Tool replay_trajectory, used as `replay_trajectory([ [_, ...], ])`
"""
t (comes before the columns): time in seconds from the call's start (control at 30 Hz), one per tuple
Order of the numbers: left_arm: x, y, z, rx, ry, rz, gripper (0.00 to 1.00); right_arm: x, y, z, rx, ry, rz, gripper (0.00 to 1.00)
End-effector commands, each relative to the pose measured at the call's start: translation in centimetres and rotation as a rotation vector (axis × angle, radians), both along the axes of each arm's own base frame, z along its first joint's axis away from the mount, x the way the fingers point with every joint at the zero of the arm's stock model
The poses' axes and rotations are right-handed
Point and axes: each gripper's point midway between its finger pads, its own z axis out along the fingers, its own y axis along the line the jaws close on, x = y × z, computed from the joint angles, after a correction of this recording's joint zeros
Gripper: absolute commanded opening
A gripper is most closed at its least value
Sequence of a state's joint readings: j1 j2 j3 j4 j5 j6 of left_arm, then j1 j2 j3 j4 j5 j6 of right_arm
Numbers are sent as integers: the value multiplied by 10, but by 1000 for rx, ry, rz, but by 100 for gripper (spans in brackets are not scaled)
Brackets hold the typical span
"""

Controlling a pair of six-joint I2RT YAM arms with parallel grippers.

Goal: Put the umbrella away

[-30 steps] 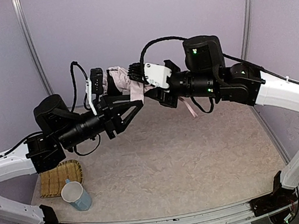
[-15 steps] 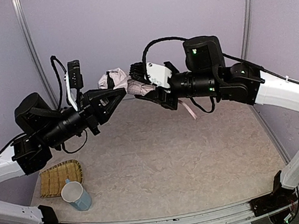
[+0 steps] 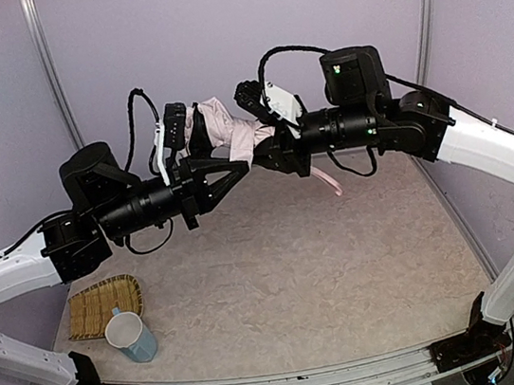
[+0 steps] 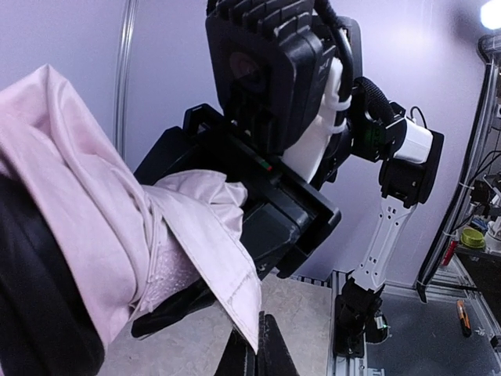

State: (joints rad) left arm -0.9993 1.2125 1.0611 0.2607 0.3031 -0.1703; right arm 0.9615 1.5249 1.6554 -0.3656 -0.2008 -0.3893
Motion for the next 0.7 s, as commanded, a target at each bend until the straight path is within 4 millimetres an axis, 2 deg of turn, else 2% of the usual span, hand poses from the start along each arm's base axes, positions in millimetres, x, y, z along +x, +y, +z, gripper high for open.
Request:
replay_trajectory([
  [0.0,11,13,-13,61,2,39,0,-7,-13,48,137,-30,30,0],
  [0.07,19,19,-11,54,-3,74,0,-15,-11,45,135,-23,73,0],
  [0.33,20,20,9,32,-74,79,0,-14,-4,22,73,14,93,0],
  [0.47,6,17,22,-4,-99,4,0,-9,0,9,37,14,65,0],
  [0.67,-23,6,34,-27,-126,-109,0,-2,-3,6,30,-5,21,0],
])
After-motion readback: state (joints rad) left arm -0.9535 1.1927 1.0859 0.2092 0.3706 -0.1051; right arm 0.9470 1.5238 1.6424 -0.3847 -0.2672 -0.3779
